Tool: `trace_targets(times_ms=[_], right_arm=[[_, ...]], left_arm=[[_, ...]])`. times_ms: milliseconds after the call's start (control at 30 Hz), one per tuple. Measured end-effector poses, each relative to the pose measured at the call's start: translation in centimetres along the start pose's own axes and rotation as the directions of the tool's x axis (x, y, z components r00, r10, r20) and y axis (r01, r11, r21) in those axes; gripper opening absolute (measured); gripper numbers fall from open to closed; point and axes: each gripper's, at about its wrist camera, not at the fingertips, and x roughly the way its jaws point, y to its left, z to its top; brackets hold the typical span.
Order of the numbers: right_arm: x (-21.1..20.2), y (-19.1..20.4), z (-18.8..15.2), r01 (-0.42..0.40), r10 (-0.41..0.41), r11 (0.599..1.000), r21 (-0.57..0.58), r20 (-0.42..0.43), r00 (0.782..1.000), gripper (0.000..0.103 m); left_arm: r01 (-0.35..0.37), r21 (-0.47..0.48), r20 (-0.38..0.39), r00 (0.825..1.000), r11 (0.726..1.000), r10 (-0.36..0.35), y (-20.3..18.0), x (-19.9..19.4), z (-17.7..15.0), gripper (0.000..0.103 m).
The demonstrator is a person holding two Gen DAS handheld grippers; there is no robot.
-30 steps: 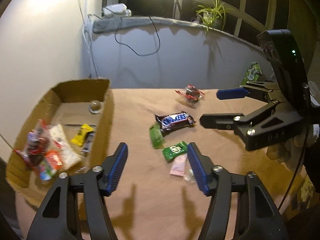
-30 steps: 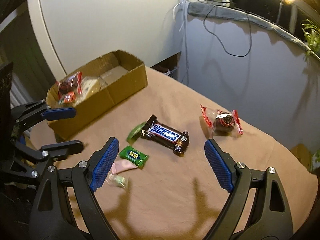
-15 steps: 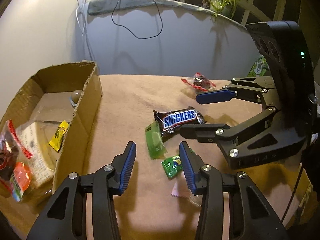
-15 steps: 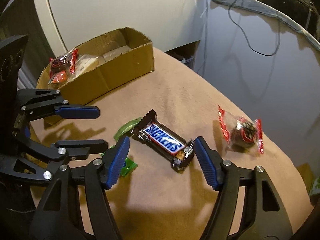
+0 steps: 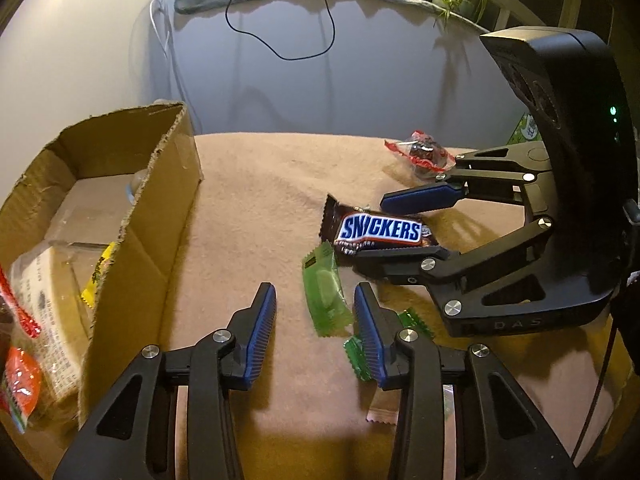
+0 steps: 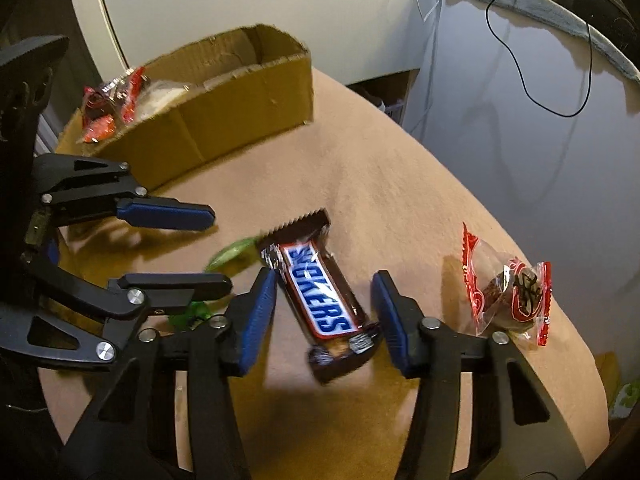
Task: Organize snacks
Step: 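Grasp the Snickers bar with the right tool while the left tool grasps the green packet, then carry the Snickers bar and green packet into the box with both tools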
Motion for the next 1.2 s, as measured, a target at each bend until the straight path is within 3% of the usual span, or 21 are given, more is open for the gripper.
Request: trace_targets(times_ms=[100,200,300,533,900,1200], right_arm=[[0.1,-0.1,0.0,0.001,-0.001,1.000,-0.001,0.004,1.000,0.050],[-0.1,-0.2,-0.2,0.022,-0.022,1.000,0.007,0.005,1.000,0.037],[-0.5,-0.6,-0.6,0.020,-0.020,0.999,0.034,0.008,1.000,0.031],[-1.2,-0.7,-1.4,0.044,-0.044,0.997,0.065,0.008,0.999,0.031],[-2.5,-0.5,-1.8,0.058,-0.064,0.991,0.120,0.048,0.997,0.030],[-5.1,0.0,-1.3,0.049,-0.066,0.986,0.162,0.105,0.992,0.030]], left_arm=[[0.000,-0.001,-0.006,1.000,1.000,0.000,0.0,0.5,0.0,0.039],[-0.001,0.007,-0.003,1.000,1.000,0.001,-0.1,0.8,0.3,0.039],[-0.008,0.014,0.000,1.000,1.000,0.008,-0.3,1.3,0.6,0.039],[-0.045,0.026,0.020,0.999,0.999,0.044,-0.6,1.7,0.5,0.021],[-0.031,0.011,0.037,0.999,0.999,0.030,-0.3,1.0,0.1,0.018],[-0.001,-0.019,0.112,0.994,1.000,0.003,0.8,-2.8,0.0,0.018]])
